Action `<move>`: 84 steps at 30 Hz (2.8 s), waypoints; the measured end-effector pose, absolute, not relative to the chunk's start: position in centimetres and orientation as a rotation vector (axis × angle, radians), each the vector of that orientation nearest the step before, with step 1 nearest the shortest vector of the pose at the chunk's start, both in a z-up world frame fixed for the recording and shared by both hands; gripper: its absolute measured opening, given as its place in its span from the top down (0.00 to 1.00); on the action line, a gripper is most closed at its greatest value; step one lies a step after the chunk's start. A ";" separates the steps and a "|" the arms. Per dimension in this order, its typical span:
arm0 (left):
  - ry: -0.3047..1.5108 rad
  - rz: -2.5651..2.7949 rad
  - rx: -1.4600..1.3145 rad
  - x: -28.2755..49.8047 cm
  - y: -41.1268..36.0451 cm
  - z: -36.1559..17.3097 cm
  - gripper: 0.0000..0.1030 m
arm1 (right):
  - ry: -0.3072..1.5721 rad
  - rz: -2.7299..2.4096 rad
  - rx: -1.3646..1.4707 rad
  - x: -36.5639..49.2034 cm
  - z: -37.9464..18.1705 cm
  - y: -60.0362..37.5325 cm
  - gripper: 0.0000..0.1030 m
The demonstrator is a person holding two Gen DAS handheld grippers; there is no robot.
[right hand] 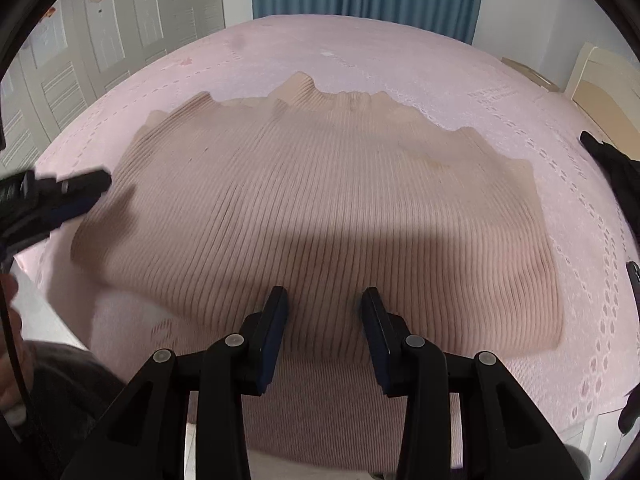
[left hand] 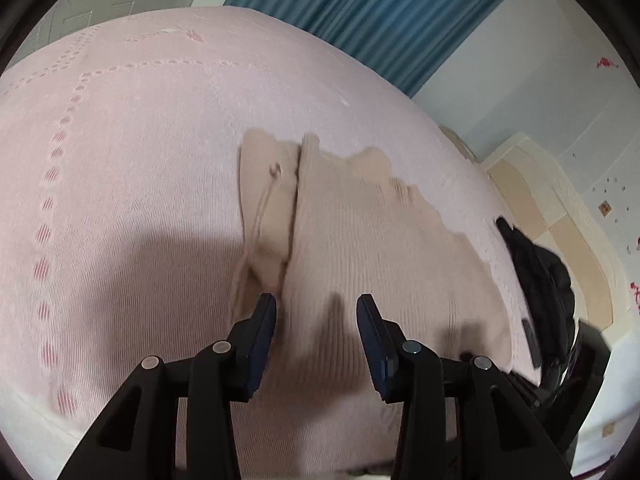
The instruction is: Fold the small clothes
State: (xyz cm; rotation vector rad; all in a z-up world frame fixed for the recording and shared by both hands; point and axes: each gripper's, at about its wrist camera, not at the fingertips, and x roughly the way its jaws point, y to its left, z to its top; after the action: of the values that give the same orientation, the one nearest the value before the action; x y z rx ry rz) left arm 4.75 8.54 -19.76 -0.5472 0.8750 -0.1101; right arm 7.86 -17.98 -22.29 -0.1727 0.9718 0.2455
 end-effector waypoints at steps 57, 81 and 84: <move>1.087 0.051 -0.253 17.0 -21.4 -15.7 0.79 | 0.704 0.037 0.928 6.1 -22.1 -49.2 0.63; 0.903 -0.129 -0.474 12.5 0.9 -18.1 0.57 | 0.814 0.226 0.480 14.9 -18.3 -35.1 0.76; 0.888 -0.158 -0.446 12.4 0.7 -19.3 0.57 | 0.863 0.225 0.349 16.2 -19.2 -34.0 0.85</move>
State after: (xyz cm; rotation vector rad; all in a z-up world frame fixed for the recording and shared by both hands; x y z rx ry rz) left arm 12.40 0.71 -19.33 -0.4464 0.8877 -0.1580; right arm 16.22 -34.04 -19.21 0.3490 0.8628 0.2254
